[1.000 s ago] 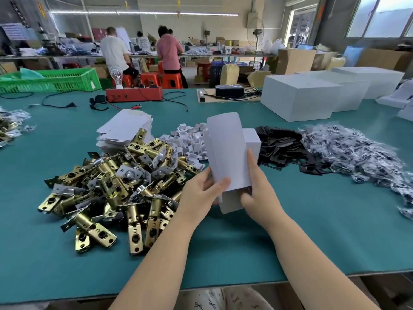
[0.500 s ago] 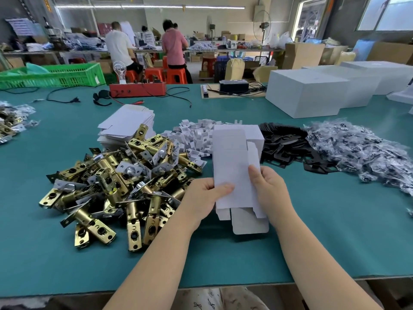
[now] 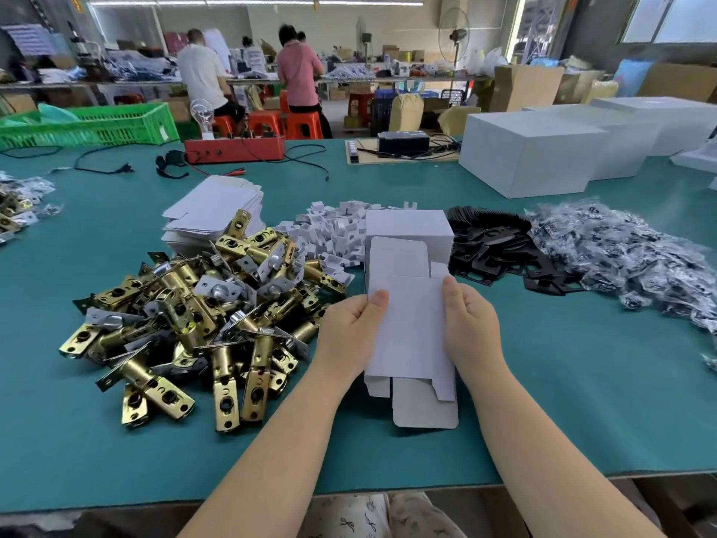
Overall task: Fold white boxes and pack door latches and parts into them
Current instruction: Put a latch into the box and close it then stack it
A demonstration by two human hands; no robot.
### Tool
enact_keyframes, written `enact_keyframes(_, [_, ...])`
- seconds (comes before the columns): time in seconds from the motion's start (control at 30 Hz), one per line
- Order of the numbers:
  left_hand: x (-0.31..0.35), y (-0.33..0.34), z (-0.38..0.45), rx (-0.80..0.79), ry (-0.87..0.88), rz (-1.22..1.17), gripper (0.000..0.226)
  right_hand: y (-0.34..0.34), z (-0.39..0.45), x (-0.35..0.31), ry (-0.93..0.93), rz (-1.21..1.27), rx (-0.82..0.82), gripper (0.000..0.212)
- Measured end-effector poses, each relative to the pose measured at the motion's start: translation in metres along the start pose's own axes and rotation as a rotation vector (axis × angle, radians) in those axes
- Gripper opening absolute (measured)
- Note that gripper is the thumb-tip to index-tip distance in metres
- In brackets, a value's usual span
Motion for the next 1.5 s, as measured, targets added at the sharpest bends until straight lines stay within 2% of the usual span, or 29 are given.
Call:
enact_keyframes(0.13, [-0.002, 0.004, -0.003, -0.042, -0.076, -0.047, 0.058, -0.005, 0.000, -0.002, -0.033, -0.082, 0.110, 0.046])
enact_keyframes(0.2, [-0.002, 0.006, -0.005, -0.111, -0.070, 0.032, 0.060, -0.011, 0.002, -0.001, -0.005, -0.062, 0.218, 0.046])
enact_keyframes(0.27, [0.000, 0.008, -0.008, -0.158, 0.014, 0.166, 0.058, -0.018, 0.004, 0.001, -0.005, -0.038, 0.312, 0.047])
enact_keyframes(0.33, [0.003, 0.009, -0.008, -0.128, 0.127, 0.299, 0.054, -0.019, 0.004, 0.002, -0.020, 0.006, 0.337, 0.044])
enact_keyframes(0.47, [0.007, 0.004, -0.006, 0.057, 0.249, 0.334, 0.053, -0.006, 0.000, 0.002, -0.016, 0.001, 0.153, 0.019])
enact_keyframes(0.5, [0.007, 0.002, -0.006, 0.088, 0.251, 0.322, 0.052, -0.002, -0.002, 0.002, -0.035, -0.036, 0.097, 0.019])
enact_keyframes(0.57, [0.007, 0.000, -0.005, 0.128, 0.262, 0.324, 0.052, 0.006, -0.006, 0.002, -0.064, -0.116, -0.015, 0.033])
enact_keyframes(0.67, [0.006, -0.001, -0.008, 0.160, 0.281, 0.366, 0.053, 0.012, -0.009, 0.001, -0.056, -0.141, -0.129, 0.069])
enact_keyframes(0.73, [0.004, -0.001, -0.008, 0.120, 0.228, 0.297, 0.051, 0.012, -0.011, -0.001, -0.077, -0.068, -0.152, 0.069])
enact_keyframes(0.87, [0.007, 0.003, -0.008, -0.047, 0.077, -0.039, 0.041, 0.011, -0.011, 0.000, -0.024, 0.123, -0.090, 0.067])
enact_keyframes(0.97, [0.007, 0.003, -0.007, -0.127, 0.014, -0.148, 0.031, 0.008, -0.009, 0.001, -0.003, 0.222, -0.046, 0.040])
enact_keyframes(1.07, [0.009, 0.004, -0.008, -0.164, -0.058, -0.261, 0.028, 0.005, -0.006, 0.001, 0.001, 0.262, -0.039, 0.026])
enact_keyframes(1.27, [0.010, -0.002, -0.007, -0.009, 0.141, 0.029, 0.018, 0.004, -0.008, -0.003, -0.072, 0.131, -0.092, 0.037])
enact_keyframes(1.37, [0.012, 0.002, -0.008, -0.090, 0.243, 0.134, 0.032, 0.008, -0.011, -0.006, -0.092, 0.114, -0.170, 0.033])
enact_keyframes(1.43, [0.006, 0.005, -0.007, -0.114, 0.214, 0.208, 0.045, 0.009, -0.013, -0.008, -0.119, 0.129, -0.201, 0.021])
enact_keyframes(1.5, [0.004, 0.005, -0.007, -0.102, 0.169, 0.207, 0.049, 0.008, -0.015, -0.012, -0.128, 0.166, -0.201, 0.021])
Point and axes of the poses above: each hand's wrist, its own z-axis towards the middle knuckle, its own y-axis out of the palm, x = y × z, the point moved 3 cm from there along z, towards the middle knuckle, and after that the axes turned 4 degrees about x, right-handed, at the moved point
